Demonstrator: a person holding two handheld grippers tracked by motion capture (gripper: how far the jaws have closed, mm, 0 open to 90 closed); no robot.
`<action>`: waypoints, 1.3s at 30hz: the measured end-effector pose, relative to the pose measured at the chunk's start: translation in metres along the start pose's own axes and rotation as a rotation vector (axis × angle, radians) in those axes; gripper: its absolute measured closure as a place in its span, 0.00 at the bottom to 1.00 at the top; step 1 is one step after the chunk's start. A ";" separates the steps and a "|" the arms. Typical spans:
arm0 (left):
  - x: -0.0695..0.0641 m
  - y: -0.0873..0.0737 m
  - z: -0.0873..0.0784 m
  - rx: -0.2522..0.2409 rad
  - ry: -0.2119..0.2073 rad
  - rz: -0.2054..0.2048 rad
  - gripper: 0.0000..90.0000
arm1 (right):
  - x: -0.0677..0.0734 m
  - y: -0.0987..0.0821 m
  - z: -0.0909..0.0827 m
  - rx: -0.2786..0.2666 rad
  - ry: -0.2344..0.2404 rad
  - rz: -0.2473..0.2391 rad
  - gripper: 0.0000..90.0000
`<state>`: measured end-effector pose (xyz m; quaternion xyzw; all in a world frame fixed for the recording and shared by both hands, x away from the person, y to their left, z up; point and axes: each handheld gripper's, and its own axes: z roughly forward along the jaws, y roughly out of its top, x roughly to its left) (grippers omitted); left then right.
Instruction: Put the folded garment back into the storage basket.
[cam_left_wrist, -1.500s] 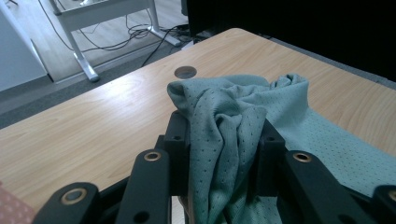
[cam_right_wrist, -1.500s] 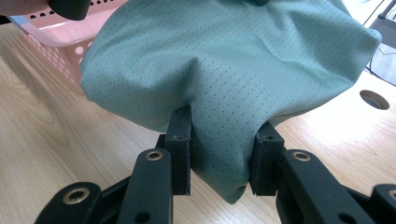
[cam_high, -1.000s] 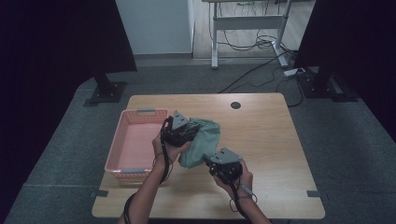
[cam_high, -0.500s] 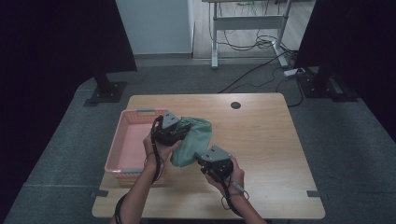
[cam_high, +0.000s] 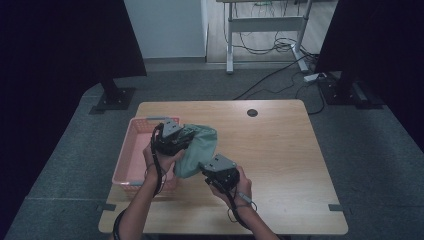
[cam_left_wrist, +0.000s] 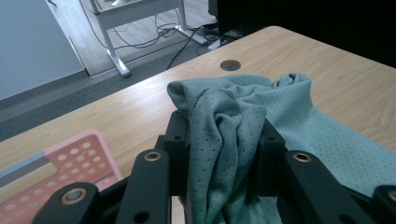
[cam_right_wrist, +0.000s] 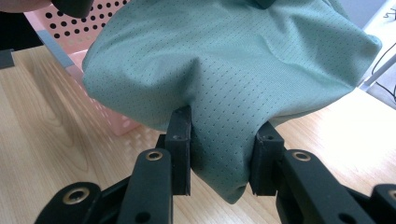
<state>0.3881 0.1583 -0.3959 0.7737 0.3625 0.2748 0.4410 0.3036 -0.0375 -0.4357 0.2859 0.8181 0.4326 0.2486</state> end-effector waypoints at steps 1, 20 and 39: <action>0.001 0.000 -0.001 -0.002 0.003 -0.001 0.72 | 0.001 0.001 0.001 0.000 0.000 0.000 0.74; 0.017 -0.007 -0.012 0.008 0.035 -0.002 0.72 | 0.013 0.014 0.015 -0.005 0.019 -0.012 0.74; 0.038 -0.018 -0.022 0.014 0.067 -0.014 0.72 | 0.023 0.025 0.033 -0.002 0.045 -0.019 0.74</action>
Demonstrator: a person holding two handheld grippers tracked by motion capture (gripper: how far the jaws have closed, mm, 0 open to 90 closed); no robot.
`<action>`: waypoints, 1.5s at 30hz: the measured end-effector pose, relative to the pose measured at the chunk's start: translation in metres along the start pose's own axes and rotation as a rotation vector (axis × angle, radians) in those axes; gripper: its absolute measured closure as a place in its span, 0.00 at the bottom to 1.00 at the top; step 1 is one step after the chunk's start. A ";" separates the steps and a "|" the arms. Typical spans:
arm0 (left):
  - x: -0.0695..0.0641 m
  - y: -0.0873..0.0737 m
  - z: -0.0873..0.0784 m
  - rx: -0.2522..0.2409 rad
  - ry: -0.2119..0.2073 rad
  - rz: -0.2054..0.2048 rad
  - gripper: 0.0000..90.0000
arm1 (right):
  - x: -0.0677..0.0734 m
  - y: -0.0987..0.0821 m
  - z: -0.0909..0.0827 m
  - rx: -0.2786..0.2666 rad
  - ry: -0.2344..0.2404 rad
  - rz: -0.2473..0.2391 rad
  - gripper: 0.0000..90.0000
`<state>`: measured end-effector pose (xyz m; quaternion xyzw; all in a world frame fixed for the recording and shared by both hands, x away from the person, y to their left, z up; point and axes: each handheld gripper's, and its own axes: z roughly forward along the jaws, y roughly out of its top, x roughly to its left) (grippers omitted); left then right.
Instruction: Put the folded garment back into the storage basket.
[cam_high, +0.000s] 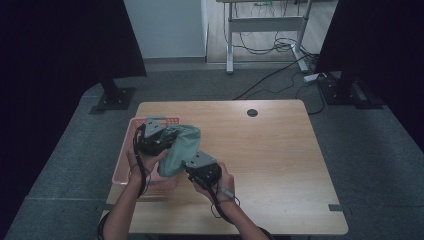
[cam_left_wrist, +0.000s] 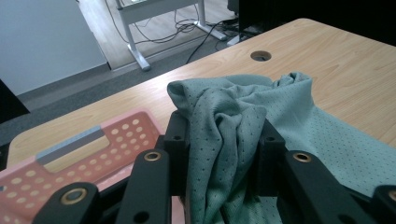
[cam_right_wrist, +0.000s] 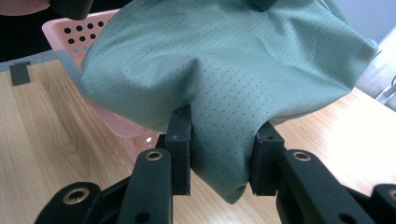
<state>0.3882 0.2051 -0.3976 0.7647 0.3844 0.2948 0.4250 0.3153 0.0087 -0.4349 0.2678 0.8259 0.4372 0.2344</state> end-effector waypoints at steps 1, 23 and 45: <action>0.001 -0.001 0.000 0.001 0.002 0.001 0.72 | 0.001 0.000 0.001 0.000 0.001 -0.001 0.74; 0.028 -0.011 -0.012 0.004 0.041 -0.012 0.72 | 0.012 0.016 0.024 -0.003 0.023 -0.013 0.73; 0.047 -0.027 -0.015 0.022 0.063 -0.028 0.72 | 0.027 0.024 0.047 0.003 0.044 -0.026 0.73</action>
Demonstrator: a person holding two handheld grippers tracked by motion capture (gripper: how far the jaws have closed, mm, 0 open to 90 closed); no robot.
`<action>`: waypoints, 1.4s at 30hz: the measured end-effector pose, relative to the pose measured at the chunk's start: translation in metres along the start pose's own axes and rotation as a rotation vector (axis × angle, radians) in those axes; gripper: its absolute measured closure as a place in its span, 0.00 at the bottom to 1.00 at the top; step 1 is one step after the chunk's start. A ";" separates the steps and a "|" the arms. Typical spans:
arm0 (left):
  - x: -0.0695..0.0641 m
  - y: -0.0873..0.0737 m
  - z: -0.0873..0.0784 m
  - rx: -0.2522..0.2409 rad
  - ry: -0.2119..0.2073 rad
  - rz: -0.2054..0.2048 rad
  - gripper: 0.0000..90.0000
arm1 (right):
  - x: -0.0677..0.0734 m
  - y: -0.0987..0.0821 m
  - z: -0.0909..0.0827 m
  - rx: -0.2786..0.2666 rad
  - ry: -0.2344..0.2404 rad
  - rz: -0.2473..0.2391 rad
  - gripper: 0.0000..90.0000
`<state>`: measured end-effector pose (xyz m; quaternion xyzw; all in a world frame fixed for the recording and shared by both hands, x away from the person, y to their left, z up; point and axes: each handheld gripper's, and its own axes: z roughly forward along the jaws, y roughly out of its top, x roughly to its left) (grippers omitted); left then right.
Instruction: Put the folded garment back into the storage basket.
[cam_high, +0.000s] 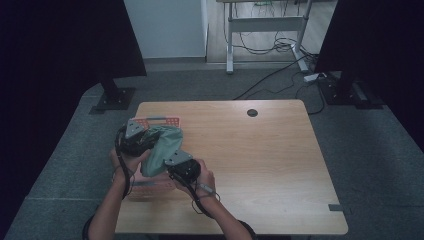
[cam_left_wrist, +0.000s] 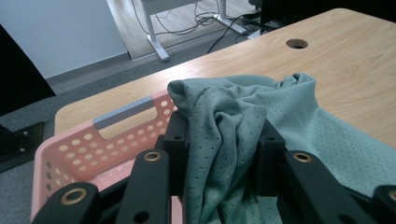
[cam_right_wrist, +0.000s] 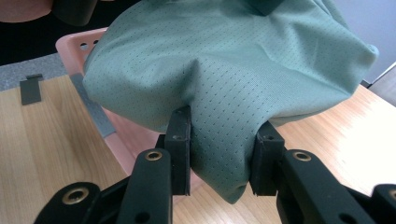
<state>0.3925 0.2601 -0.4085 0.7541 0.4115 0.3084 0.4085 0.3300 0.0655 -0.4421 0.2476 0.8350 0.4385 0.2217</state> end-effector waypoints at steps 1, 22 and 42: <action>0.001 -0.001 0.000 0.002 0.002 0.002 0.72 | 0.001 0.000 0.002 0.001 0.003 -0.002 0.73; 0.024 -0.021 0.000 0.037 0.041 -0.006 0.72 | 0.013 0.004 0.034 0.018 0.038 -0.004 0.73; 0.036 -0.035 0.006 0.048 0.052 -0.036 0.72 | 0.018 0.003 0.055 0.043 0.052 -0.003 0.73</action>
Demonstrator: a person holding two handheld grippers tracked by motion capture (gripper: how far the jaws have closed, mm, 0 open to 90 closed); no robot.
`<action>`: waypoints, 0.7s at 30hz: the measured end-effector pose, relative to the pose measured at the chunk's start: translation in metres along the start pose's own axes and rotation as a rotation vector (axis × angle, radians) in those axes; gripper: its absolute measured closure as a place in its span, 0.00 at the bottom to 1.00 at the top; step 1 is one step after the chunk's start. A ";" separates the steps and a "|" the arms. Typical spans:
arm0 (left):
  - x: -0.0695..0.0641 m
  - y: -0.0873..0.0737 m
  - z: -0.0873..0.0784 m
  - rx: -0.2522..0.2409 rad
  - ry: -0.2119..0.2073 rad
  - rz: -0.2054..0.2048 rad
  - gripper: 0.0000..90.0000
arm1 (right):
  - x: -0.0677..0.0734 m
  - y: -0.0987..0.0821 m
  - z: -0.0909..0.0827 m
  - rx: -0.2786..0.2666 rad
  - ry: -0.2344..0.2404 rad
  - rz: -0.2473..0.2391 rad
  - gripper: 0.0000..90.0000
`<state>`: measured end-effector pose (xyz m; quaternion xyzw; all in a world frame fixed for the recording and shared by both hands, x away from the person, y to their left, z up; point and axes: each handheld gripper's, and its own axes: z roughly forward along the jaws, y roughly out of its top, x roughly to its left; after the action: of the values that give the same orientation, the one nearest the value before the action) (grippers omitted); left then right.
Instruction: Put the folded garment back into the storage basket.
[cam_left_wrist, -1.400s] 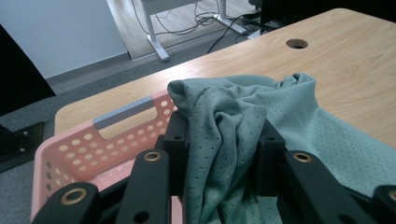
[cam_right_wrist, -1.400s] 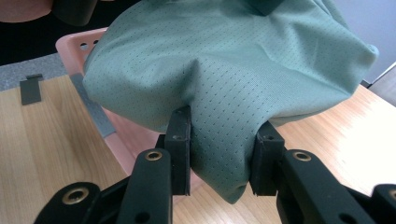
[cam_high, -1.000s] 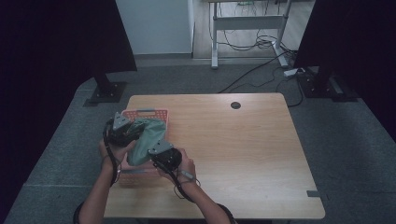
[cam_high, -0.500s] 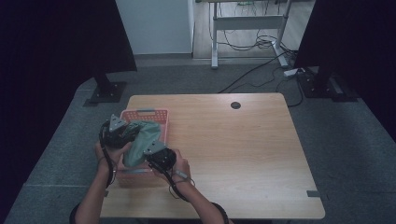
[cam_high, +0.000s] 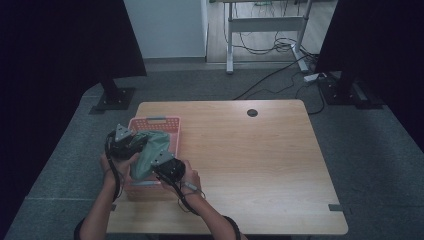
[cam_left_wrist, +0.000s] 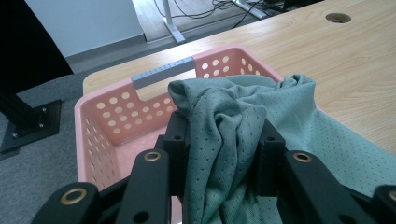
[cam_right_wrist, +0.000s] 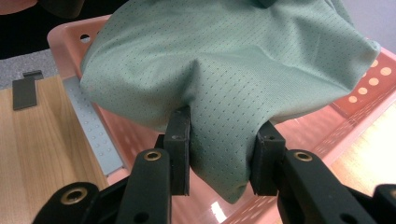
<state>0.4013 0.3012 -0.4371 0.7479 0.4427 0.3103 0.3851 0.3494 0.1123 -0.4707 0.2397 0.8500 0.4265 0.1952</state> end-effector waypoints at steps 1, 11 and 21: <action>0.000 0.000 0.001 0.000 0.000 0.000 0.72 | 0.000 0.000 0.001 0.002 0.000 0.003 0.73; 0.001 -0.003 0.007 0.007 -0.004 -0.012 0.72 | -0.004 -0.003 0.006 0.016 0.000 0.014 0.72; 0.006 -0.011 0.024 0.059 0.038 -0.070 0.43 | -0.007 -0.007 0.016 0.062 0.047 0.039 0.45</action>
<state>0.4187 0.3031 -0.4579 0.7369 0.4851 0.2975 0.3649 0.3620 0.1143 -0.4842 0.2519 0.8623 0.4094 0.1594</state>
